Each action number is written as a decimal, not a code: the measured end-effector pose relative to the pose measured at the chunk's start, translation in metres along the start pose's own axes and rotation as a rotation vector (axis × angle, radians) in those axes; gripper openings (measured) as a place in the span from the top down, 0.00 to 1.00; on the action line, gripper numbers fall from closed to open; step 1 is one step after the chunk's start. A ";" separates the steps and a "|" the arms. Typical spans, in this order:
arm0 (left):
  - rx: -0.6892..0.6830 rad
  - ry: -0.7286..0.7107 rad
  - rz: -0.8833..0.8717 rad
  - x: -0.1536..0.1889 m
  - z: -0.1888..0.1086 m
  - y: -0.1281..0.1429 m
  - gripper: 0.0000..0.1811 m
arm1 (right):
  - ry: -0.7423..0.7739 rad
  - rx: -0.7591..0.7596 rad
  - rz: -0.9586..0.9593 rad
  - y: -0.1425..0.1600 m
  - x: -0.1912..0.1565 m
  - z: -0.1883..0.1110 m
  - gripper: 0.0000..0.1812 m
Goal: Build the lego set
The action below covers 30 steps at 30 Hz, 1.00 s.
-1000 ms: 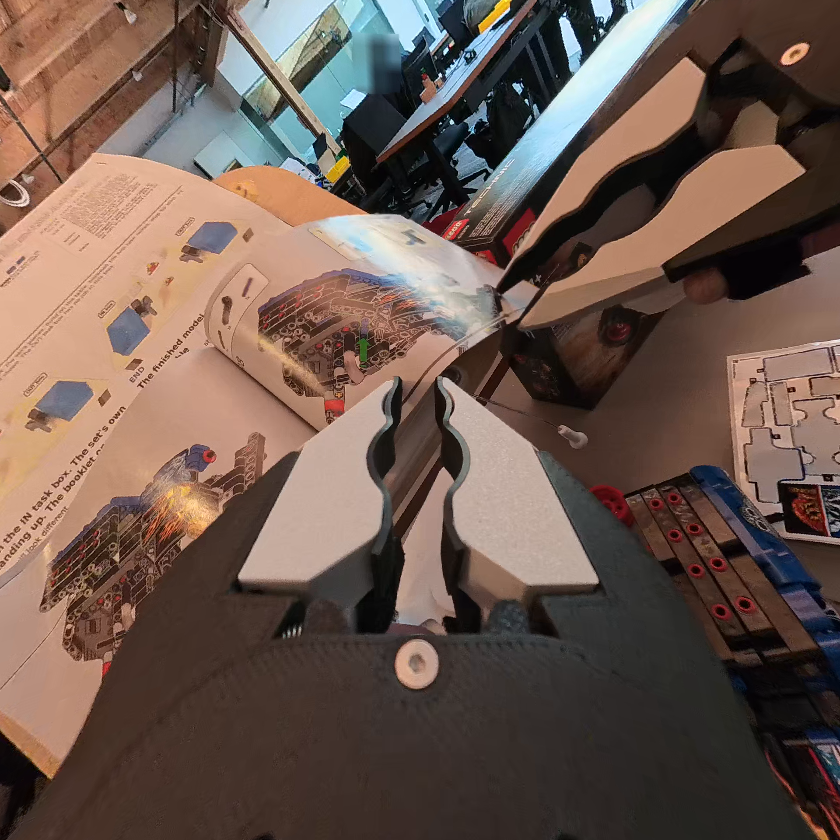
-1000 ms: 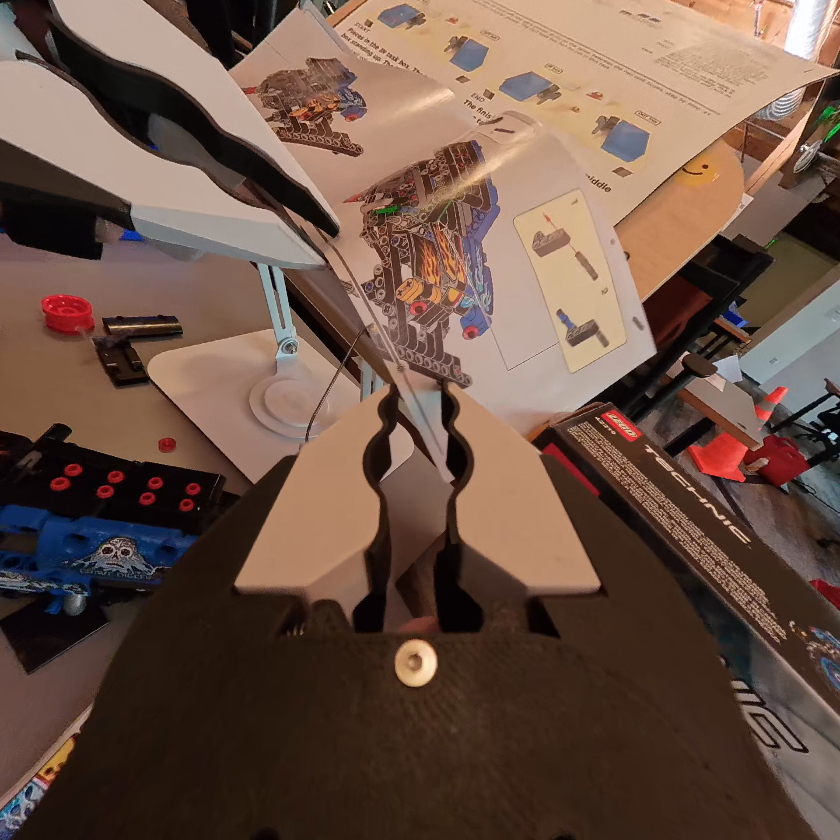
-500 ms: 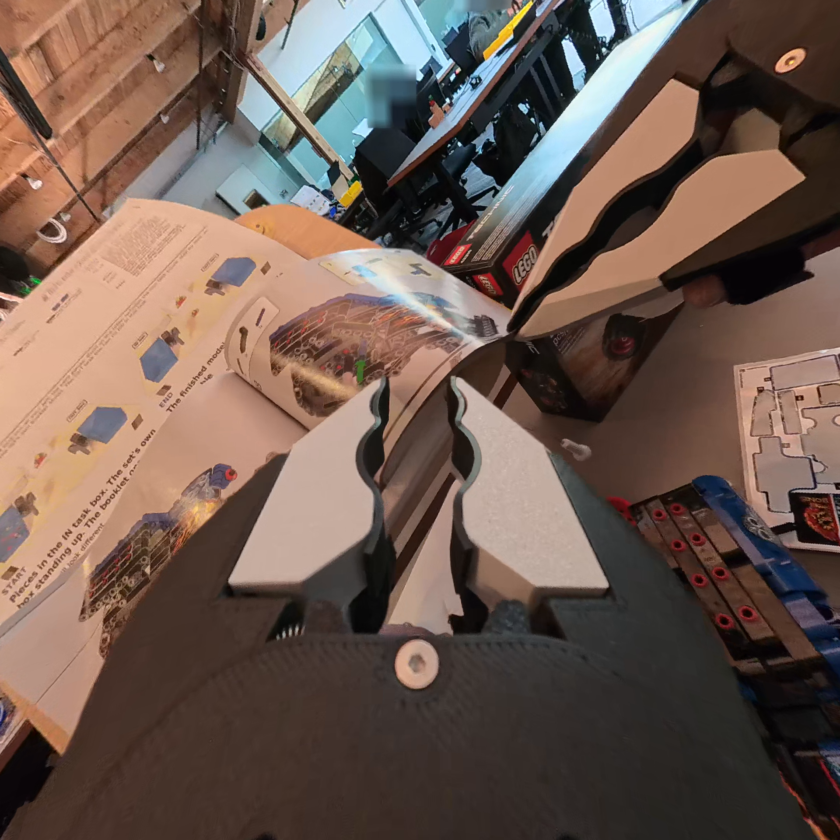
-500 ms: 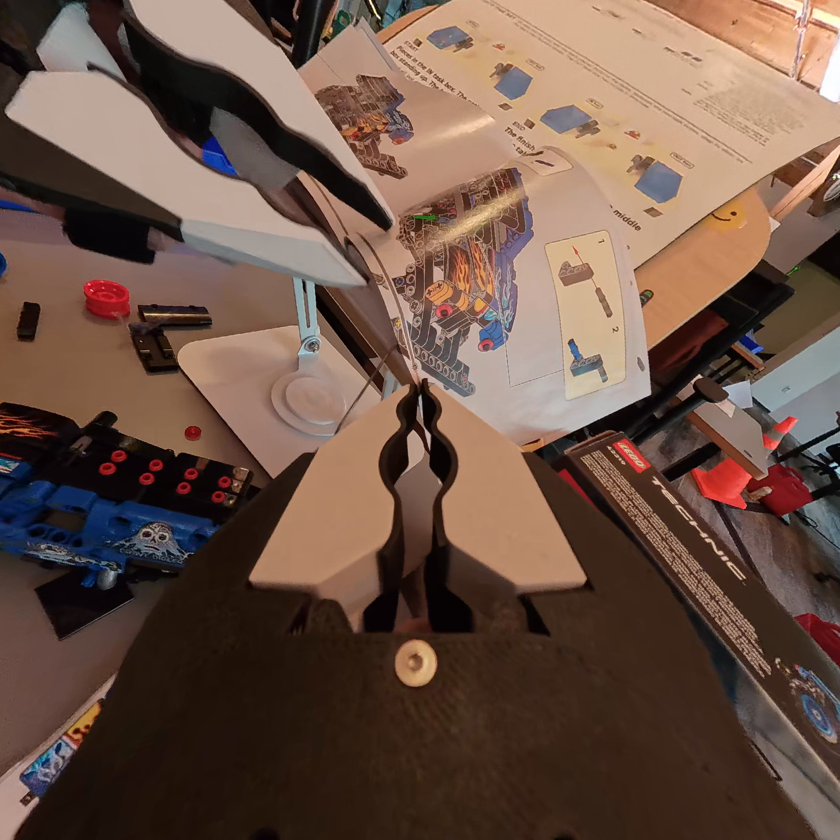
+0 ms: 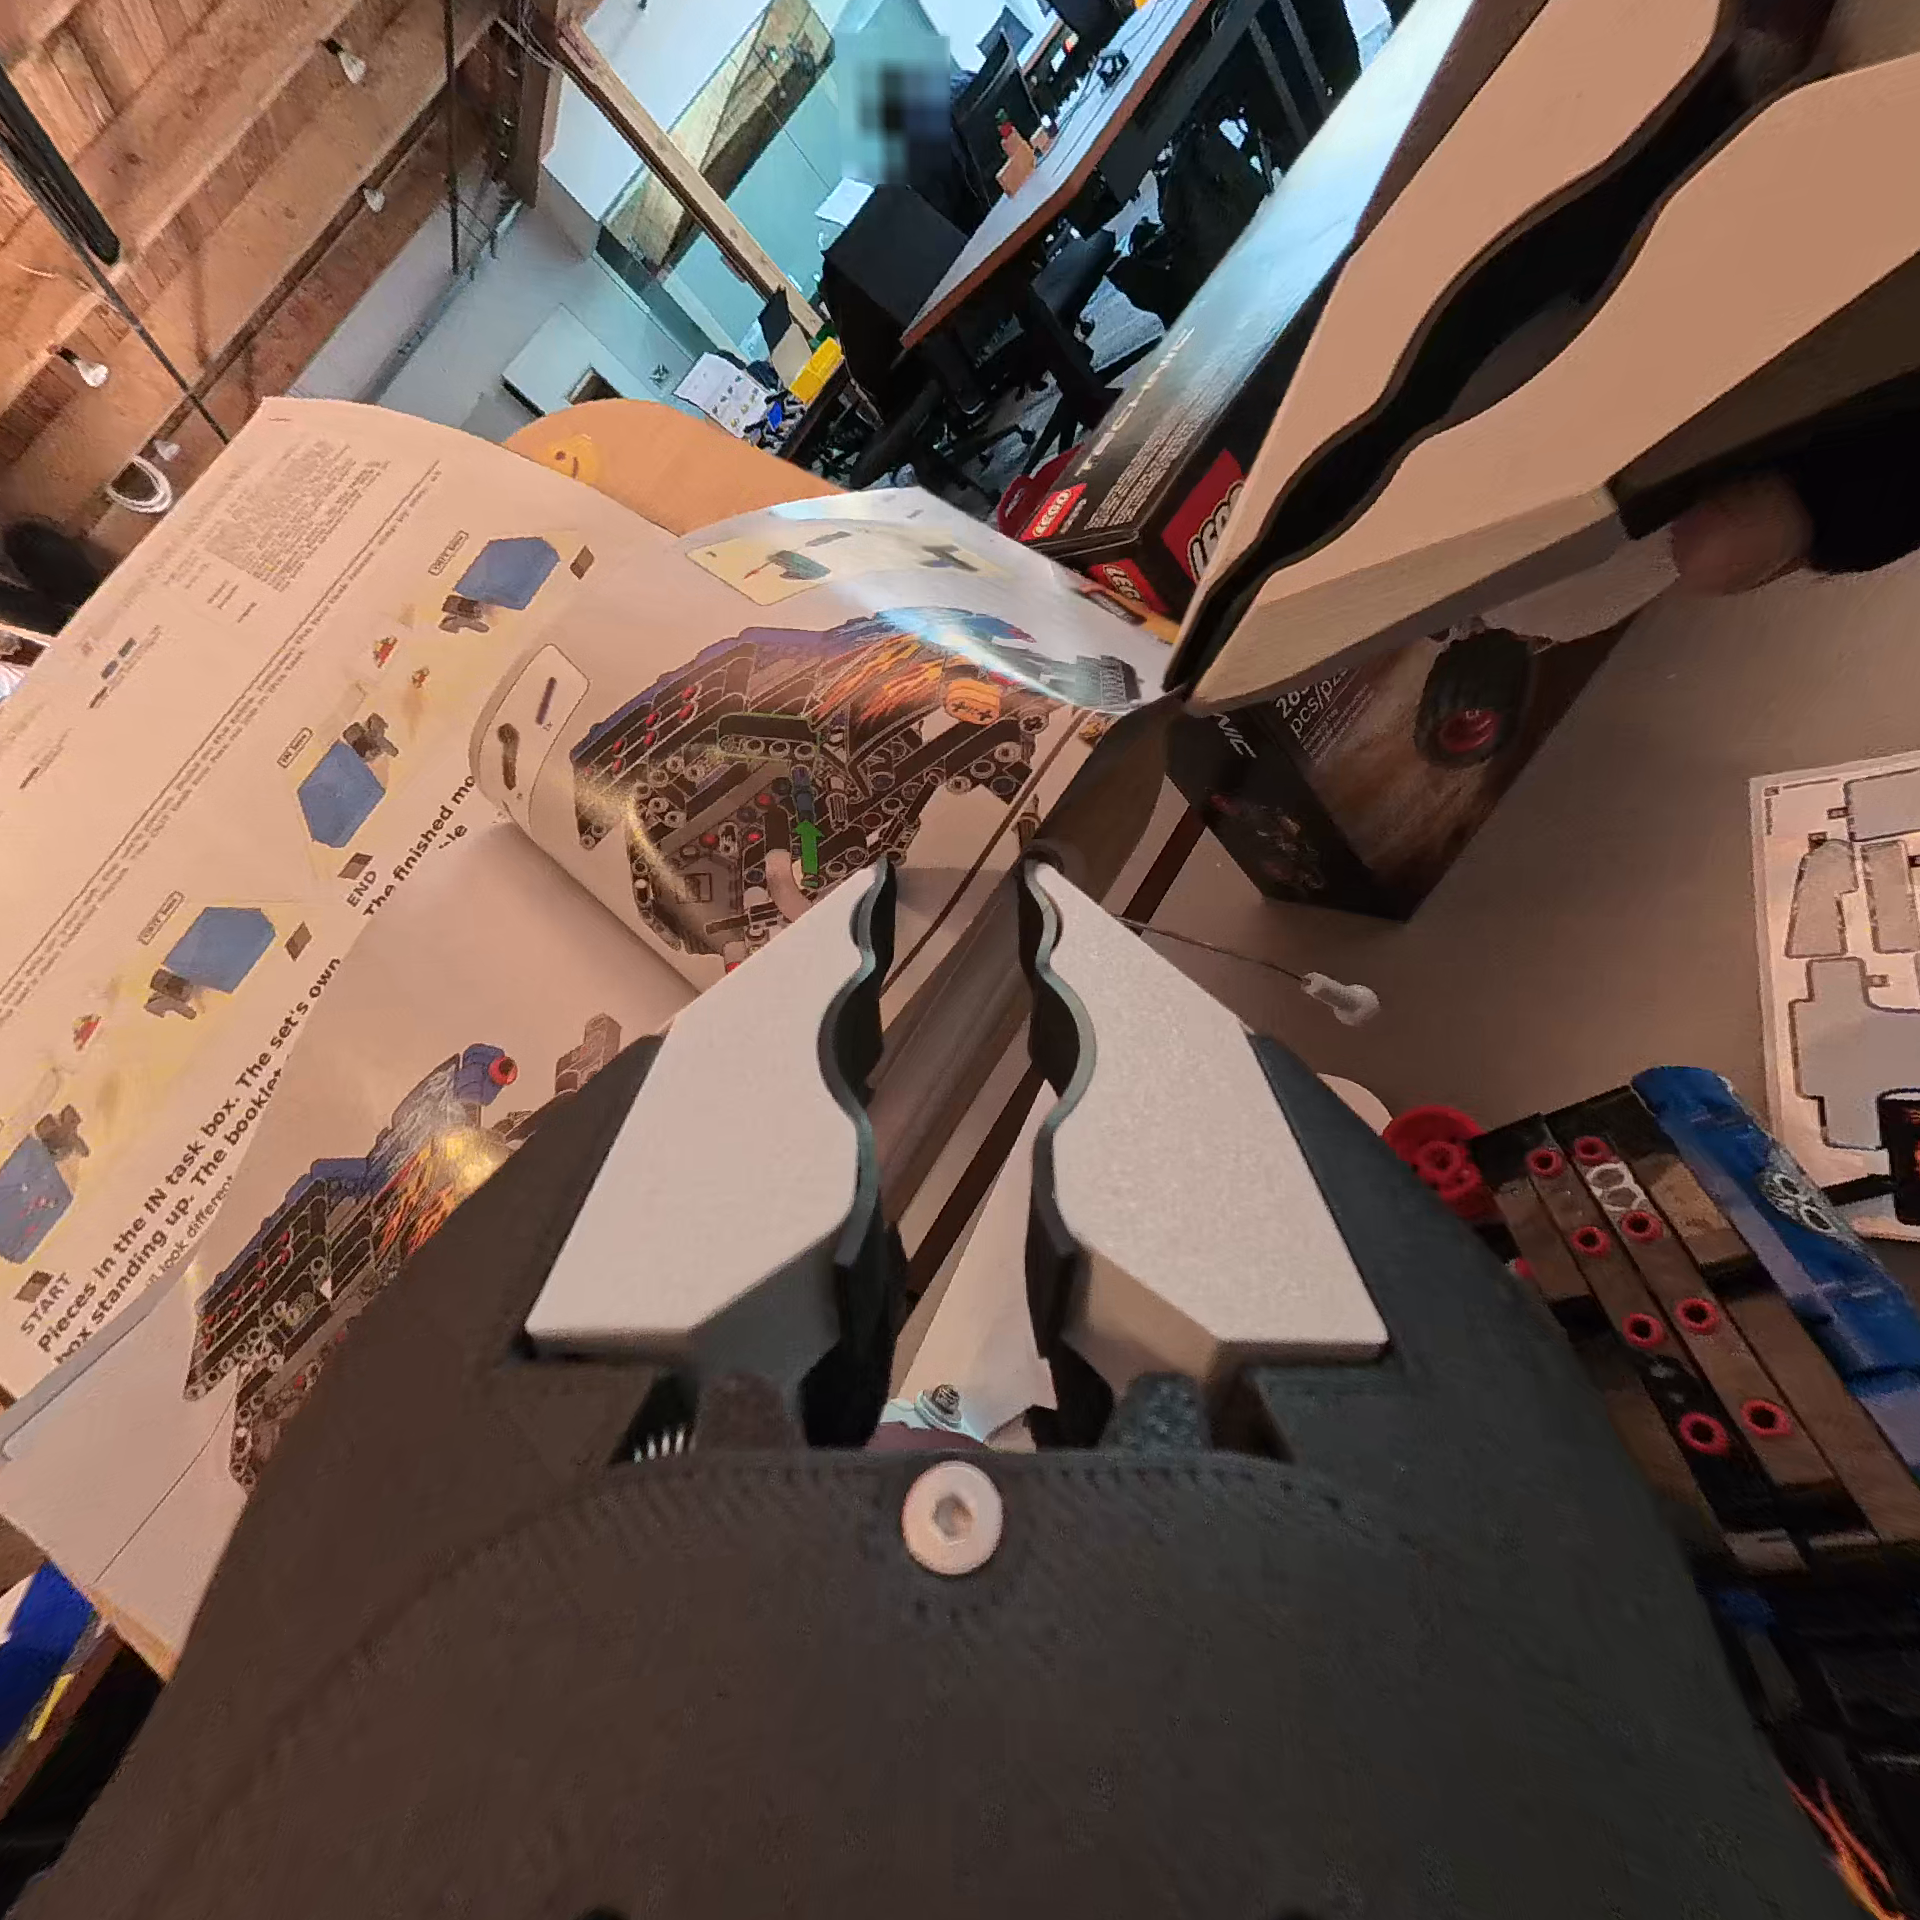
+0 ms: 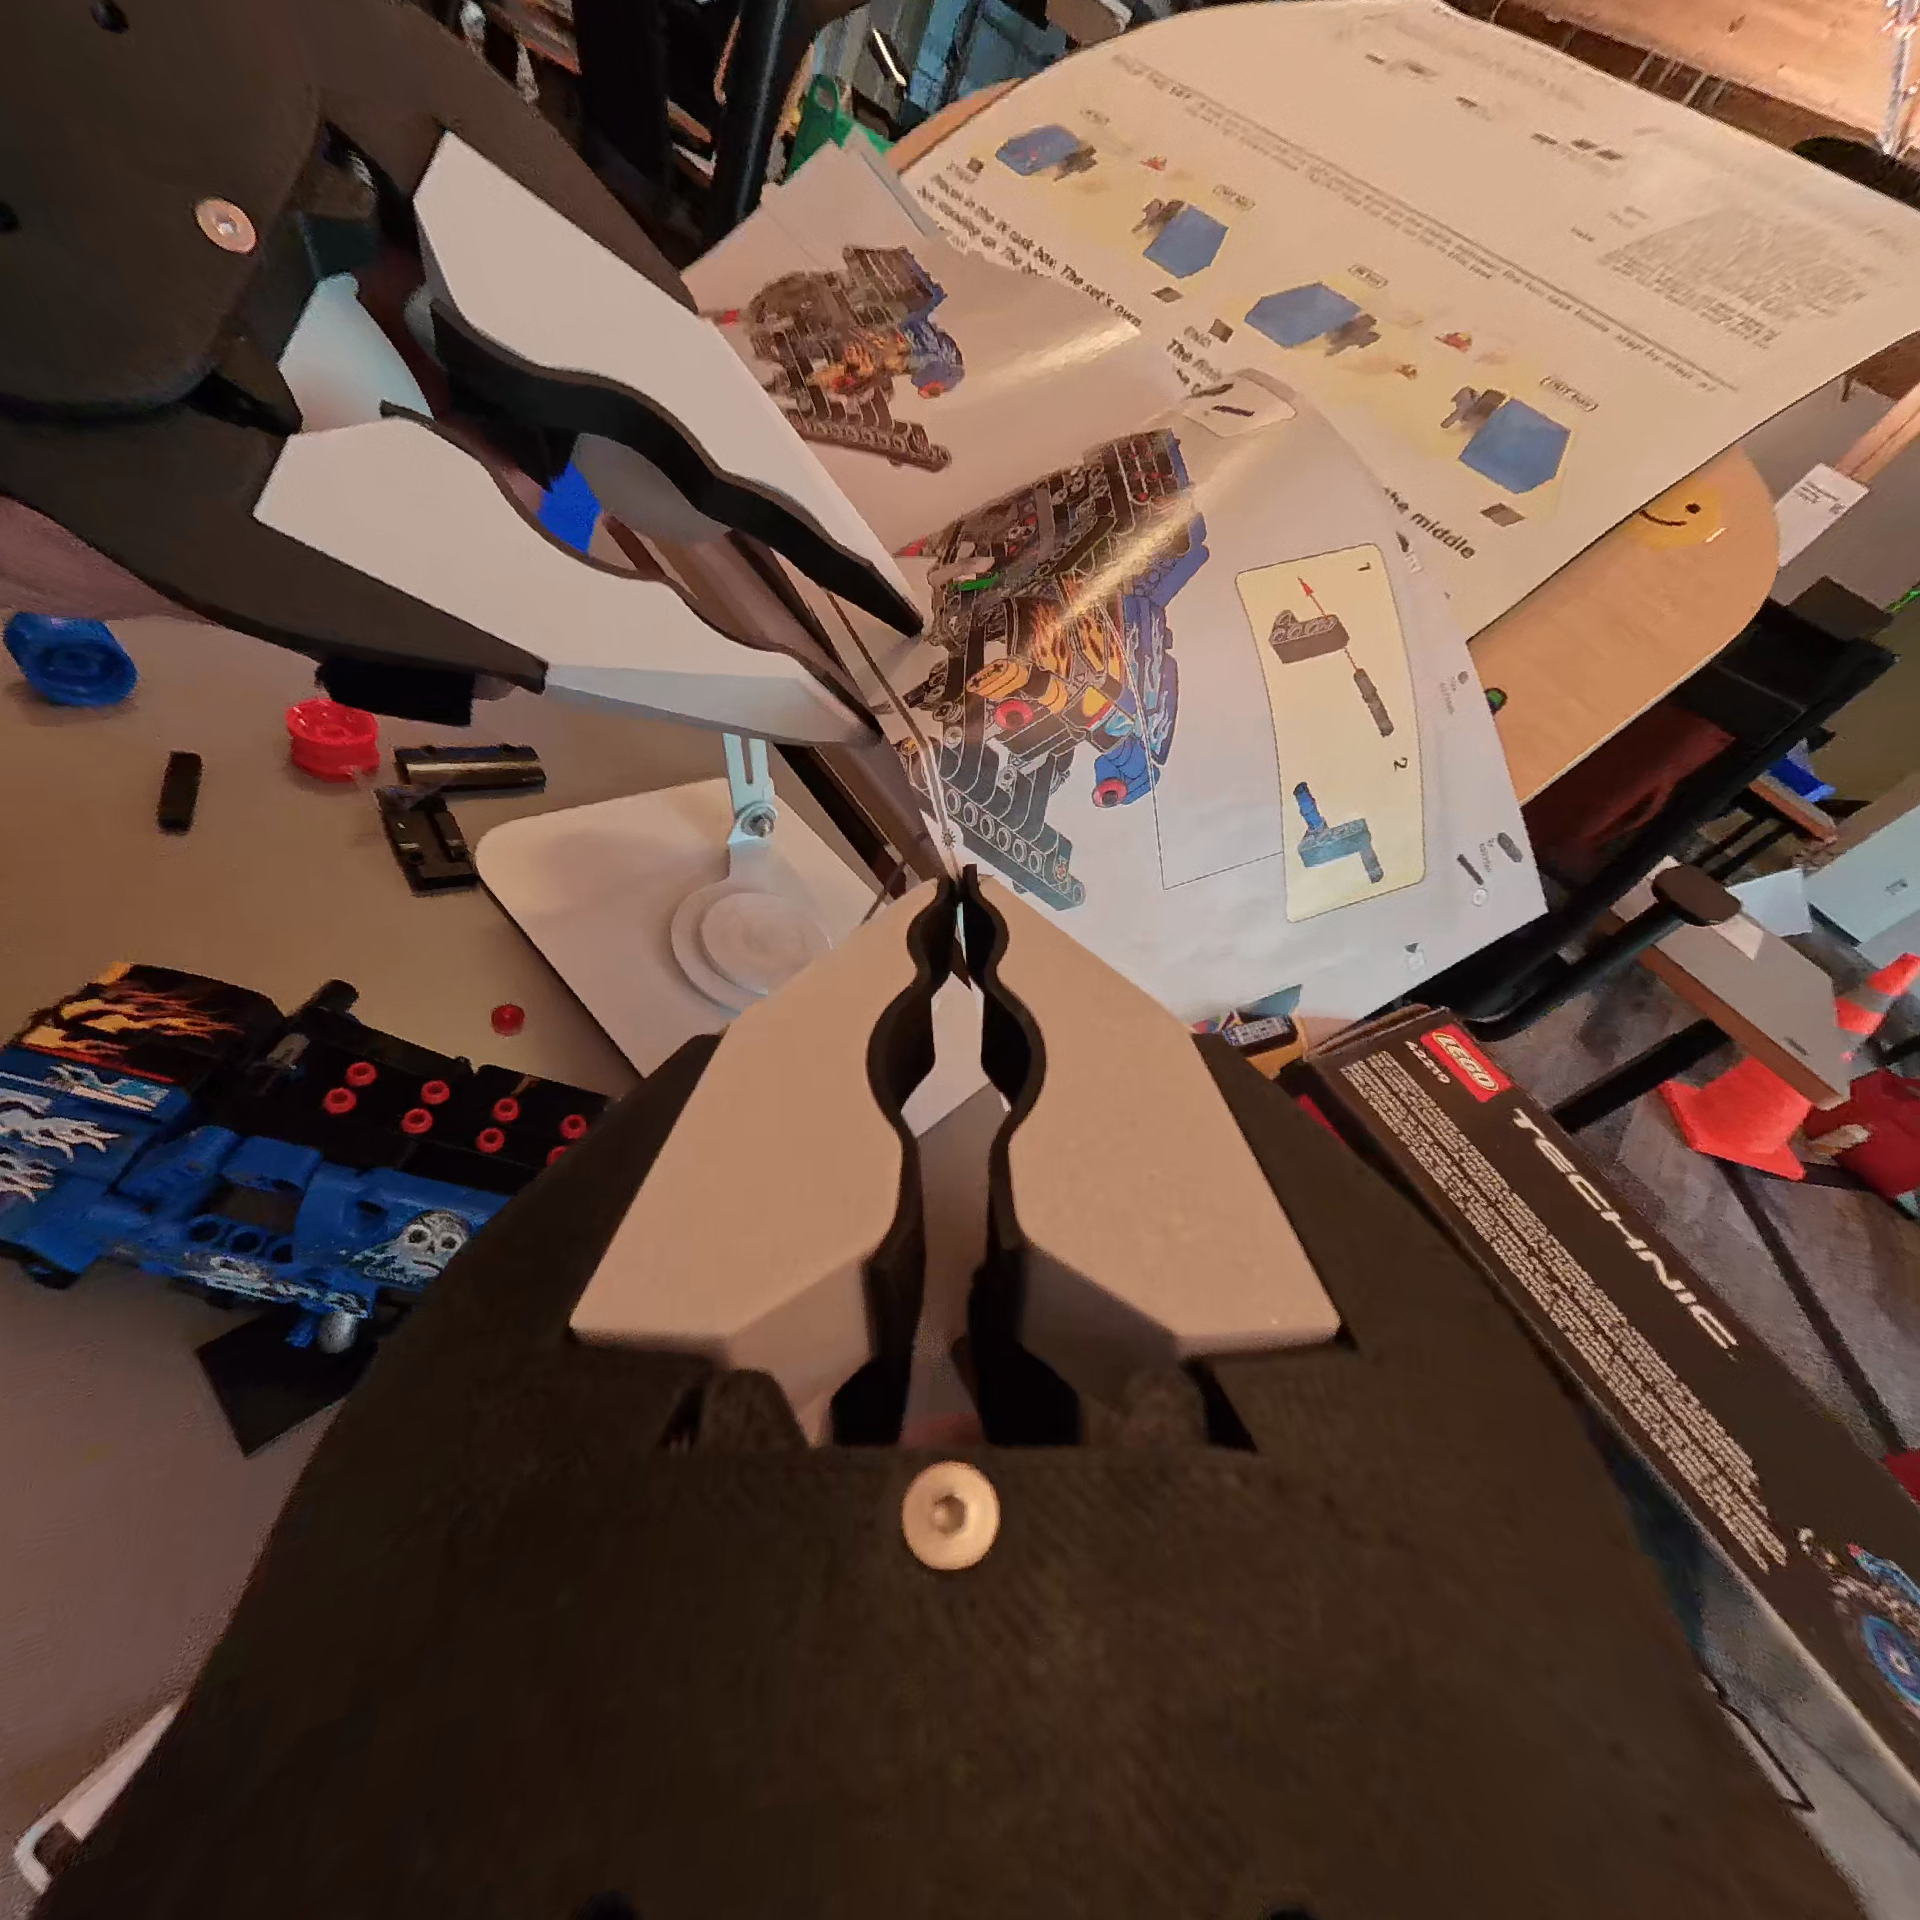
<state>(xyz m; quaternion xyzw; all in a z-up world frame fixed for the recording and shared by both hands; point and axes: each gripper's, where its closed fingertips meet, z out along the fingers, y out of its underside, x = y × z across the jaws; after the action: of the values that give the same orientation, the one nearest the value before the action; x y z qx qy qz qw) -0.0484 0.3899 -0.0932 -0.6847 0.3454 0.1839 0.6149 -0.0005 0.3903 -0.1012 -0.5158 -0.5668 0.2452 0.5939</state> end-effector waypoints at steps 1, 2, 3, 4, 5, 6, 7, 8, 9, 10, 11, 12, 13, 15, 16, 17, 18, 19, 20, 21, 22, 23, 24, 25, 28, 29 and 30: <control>0.005 0.000 -0.008 -0.001 -0.001 -0.001 0.87 | -0.003 0.007 0.008 -0.002 0.000 -0.001 1.00; 0.007 0.007 -0.015 -0.001 -0.002 -0.001 0.87 | -0.007 0.001 0.014 -0.003 -0.001 -0.001 1.00; 0.005 0.007 -0.015 -0.002 -0.002 -0.001 0.87 | -0.013 0.012 0.019 -0.007 -0.002 -0.002 1.00; 0.005 0.005 -0.011 -0.003 -0.003 -0.001 0.86 | -0.016 0.029 0.024 -0.012 -0.002 -0.004 1.00; 0.011 0.005 -0.010 -0.004 -0.004 -0.002 0.86 | -0.016 0.032 0.019 -0.015 -0.003 -0.005 1.00; 0.012 0.004 -0.017 -0.005 -0.005 -0.002 0.86 | -0.012 0.030 0.005 -0.017 -0.003 -0.006 1.00; 0.004 0.003 -0.024 -0.007 -0.006 0.000 0.86 | -0.008 0.028 -0.006 -0.018 -0.003 -0.006 1.00; 0.002 0.006 -0.029 -0.008 -0.006 0.001 0.86 | -0.001 0.026 -0.009 -0.018 -0.002 -0.006 1.00; 0.002 0.005 -0.032 -0.009 -0.007 0.001 0.86 | -0.004 0.028 0.002 -0.019 -0.002 -0.007 1.00; -0.002 0.001 -0.029 -0.010 -0.008 0.002 0.87 | -0.020 0.044 0.021 -0.023 -0.004 -0.007 1.00; -0.003 -0.004 -0.025 -0.011 -0.008 0.002 0.87 | -0.034 0.055 0.035 -0.026 -0.006 -0.008 1.00; -0.001 -0.007 -0.024 -0.011 -0.008 0.001 0.88 | -0.037 0.043 0.027 -0.025 -0.006 -0.008 1.00; 0.000 -0.008 -0.019 -0.010 -0.008 0.000 0.88 | -0.027 0.015 -0.004 -0.021 -0.006 -0.007 1.00; -0.003 -0.006 -0.008 -0.008 -0.007 0.000 0.91 | -0.003 -0.012 -0.048 -0.015 -0.002 -0.007 1.00; -0.006 -0.003 -0.009 -0.007 -0.006 0.000 0.92 | -0.017 0.008 -0.027 -0.018 -0.003 -0.008 1.00; -0.008 -0.004 -0.011 -0.007 -0.005 0.001 0.92 | -0.026 0.029 0.003 -0.021 -0.002 -0.010 1.00; -0.008 -0.004 -0.013 -0.006 -0.005 0.001 0.93 | -0.026 0.036 0.014 -0.023 0.000 -0.011 1.00; -0.010 -0.002 -0.012 -0.006 -0.004 0.002 0.93 | -0.016 0.020 0.001 -0.020 0.002 -0.012 1.00; -0.014 -0.002 -0.008 -0.005 -0.004 0.002 0.94 | 0.002 0.001 -0.024 -0.017 0.005 -0.013 1.00; -0.015 -0.001 -0.005 -0.005 -0.004 0.002 0.94 | 0.004 -0.004 -0.031 -0.016 0.006 -0.013 1.00; -0.013 0.002 -0.008 -0.005 -0.004 0.002 0.94 | -0.009 0.004 -0.019 -0.017 0.005 -0.013 1.00; -0.013 0.003 -0.010 -0.005 -0.004 0.002 0.94 | -0.014 0.002 -0.009 -0.017 0.005 -0.013 1.00; -0.017 0.003 -0.008 -0.005 -0.004 0.003 0.94 | -0.008 -0.015 -0.023 -0.015 0.006 -0.013 1.00; -0.019 0.003 -0.005 -0.004 -0.004 0.003 0.94 | -0.002 -0.026 -0.047 -0.014 0.006 -0.014 1.00; -0.018 0.001 0.000 -0.004 -0.004 0.002 0.95 | 0.011 -0.050 -0.073 -0.011 0.009 -0.015 1.00; -0.024 0.001 0.004 -0.004 -0.004 0.002 0.94 | 0.014 -0.062 -0.097 -0.010 0.008 -0.015 1.00; -0.028 0.002 0.004 -0.004 -0.004 0.002 0.94 | 0.015 -0.060 -0.104 -0.011 0.007 -0.015 1.00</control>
<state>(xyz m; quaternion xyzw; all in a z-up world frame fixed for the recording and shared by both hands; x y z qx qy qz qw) -0.0533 0.3870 -0.0915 -0.6927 0.3447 0.1895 0.6045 0.0121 0.3879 -0.0854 -0.5051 -0.5953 0.1929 0.5943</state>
